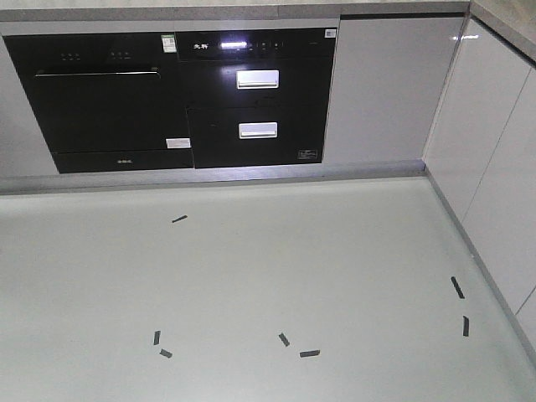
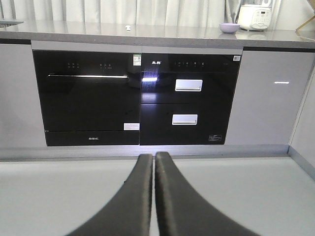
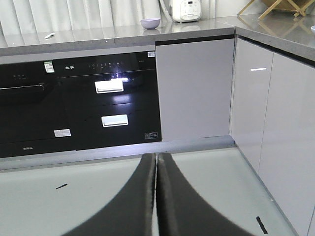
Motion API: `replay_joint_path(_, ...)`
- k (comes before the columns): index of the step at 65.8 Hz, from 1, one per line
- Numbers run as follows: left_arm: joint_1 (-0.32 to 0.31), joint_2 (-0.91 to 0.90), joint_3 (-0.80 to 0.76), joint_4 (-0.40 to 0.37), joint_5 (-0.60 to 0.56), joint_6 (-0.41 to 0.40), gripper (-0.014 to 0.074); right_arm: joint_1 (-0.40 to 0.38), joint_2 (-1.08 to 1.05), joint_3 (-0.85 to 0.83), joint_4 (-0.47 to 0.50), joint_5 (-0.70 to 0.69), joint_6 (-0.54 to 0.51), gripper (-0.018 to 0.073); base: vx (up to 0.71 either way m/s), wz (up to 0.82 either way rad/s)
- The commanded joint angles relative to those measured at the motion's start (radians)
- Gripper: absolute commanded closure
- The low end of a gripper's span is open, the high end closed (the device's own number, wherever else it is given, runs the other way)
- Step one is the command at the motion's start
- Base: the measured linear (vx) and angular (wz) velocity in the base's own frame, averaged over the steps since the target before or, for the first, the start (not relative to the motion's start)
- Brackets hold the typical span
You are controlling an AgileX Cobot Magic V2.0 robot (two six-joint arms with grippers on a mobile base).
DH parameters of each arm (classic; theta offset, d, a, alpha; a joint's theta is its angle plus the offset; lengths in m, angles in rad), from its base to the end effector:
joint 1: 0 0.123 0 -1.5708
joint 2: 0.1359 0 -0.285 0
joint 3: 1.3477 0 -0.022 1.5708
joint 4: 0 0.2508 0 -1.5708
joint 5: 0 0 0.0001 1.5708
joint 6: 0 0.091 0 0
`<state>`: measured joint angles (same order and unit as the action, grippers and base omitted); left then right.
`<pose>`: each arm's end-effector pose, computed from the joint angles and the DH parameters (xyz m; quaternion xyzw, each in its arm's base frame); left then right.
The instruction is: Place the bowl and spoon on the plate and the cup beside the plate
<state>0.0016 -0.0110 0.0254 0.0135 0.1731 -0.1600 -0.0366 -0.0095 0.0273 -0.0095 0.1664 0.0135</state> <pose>0.0563 0.0003 0.1895 -0.0557 0.7396 -0.0478 0.6691 0.0565 -0.0022 0.1894 0.0156 0.7404 -0.0115 0.6719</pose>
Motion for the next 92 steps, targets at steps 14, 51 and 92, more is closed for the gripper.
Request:
replay_joint_path(14,0.0,-0.017,0.03,0.0,-0.07,-0.01,0.0602,0.001,-0.014,0.016,-0.011,-0.071,-0.001,0.0564,0.0,0.0)
replay_joint_path(51,0.0,-0.017,0.03,0.0,-0.07,-0.01,0.0602,0.001,-0.014,0.016,-0.011,-0.071,-0.001,0.0564,0.0,0.0)
replay_joint_path(92,0.0,-0.017,0.03,0.0,-0.07,-0.01,0.0602,0.001,-0.014,0.016,-0.011,-0.071,-0.001,0.0564,0.0,0.0)
